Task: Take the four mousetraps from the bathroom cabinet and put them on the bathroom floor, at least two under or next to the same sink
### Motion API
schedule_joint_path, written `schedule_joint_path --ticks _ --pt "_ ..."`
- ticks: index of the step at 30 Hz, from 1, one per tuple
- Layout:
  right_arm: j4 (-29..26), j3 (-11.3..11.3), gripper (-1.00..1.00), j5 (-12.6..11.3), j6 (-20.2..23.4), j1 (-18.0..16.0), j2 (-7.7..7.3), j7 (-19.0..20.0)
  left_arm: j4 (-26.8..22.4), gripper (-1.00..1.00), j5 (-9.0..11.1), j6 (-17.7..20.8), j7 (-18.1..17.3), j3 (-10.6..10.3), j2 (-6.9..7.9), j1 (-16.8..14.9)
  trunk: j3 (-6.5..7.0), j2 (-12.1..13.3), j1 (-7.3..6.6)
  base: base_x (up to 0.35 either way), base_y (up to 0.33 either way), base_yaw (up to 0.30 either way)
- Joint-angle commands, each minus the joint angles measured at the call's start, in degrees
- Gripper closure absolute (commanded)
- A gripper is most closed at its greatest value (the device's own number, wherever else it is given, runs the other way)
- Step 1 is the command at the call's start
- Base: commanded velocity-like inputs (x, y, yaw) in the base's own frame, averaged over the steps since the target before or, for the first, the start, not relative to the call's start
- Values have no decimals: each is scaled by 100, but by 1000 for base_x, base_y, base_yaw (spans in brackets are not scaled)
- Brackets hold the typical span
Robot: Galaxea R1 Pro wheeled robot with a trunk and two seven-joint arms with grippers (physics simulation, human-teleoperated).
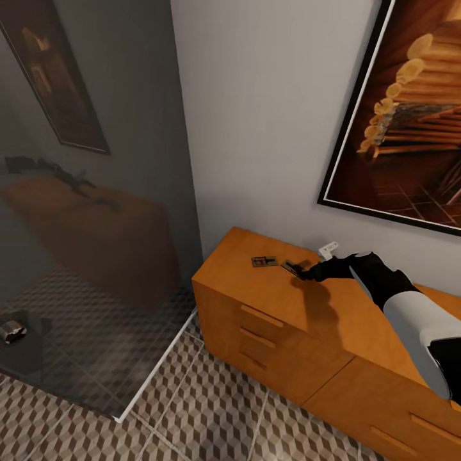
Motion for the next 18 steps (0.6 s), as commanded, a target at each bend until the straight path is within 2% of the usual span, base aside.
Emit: schedule_joint_path --ticks 1,6,13,18 --pt "-12 4 -100 53 11 -3 -4 67 23 -100 47 -32 -32 -31 -1 -11 -11 -11 3 0 0 0" --pt "-12 5 -100 67 8 -3 -4 111 27 -100 47 -32 -32 -31 0 -11 -11 -11 3 0 0 0" --pt "-11 10 -100 236 -23 -3 2 140 23 -100 47 -33 -32 -31 -1 -11 -11 -11 3 0 0 0" --pt "7 13 -100 267 -116 -3 4 149 25 -100 47 -32 -32 -31 -1 -11 -11 -11 3 0 0 0"
